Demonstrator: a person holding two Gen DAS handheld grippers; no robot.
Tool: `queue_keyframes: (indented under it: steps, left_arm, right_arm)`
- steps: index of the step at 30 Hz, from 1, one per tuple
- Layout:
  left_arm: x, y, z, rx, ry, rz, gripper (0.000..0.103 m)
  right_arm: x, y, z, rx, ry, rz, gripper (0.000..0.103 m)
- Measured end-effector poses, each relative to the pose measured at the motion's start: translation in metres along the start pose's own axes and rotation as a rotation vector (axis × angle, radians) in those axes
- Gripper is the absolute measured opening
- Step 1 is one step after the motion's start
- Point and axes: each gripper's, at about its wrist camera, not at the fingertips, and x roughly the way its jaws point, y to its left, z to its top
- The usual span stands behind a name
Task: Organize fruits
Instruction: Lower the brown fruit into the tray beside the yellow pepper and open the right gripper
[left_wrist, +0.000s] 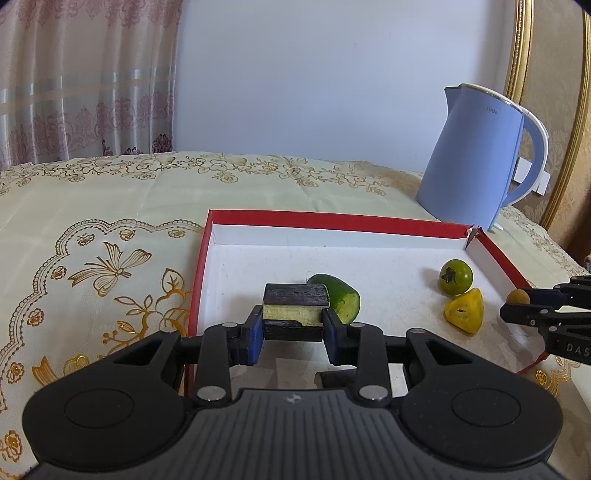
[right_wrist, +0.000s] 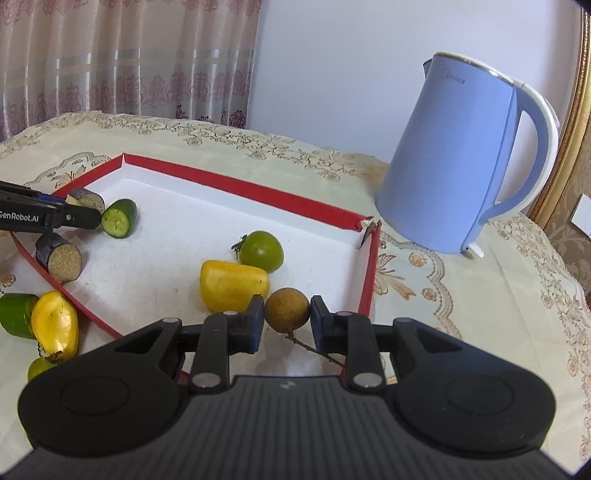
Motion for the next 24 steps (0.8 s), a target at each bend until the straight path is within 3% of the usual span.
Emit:
queue_keyframes:
  steps: [24]
  left_arm:
    - [0.000, 0.000, 0.000, 0.002, 0.002, 0.000, 0.032]
  right_arm:
    - [0.016, 0.000, -0.006, 0.019, 0.026, 0.013, 0.025]
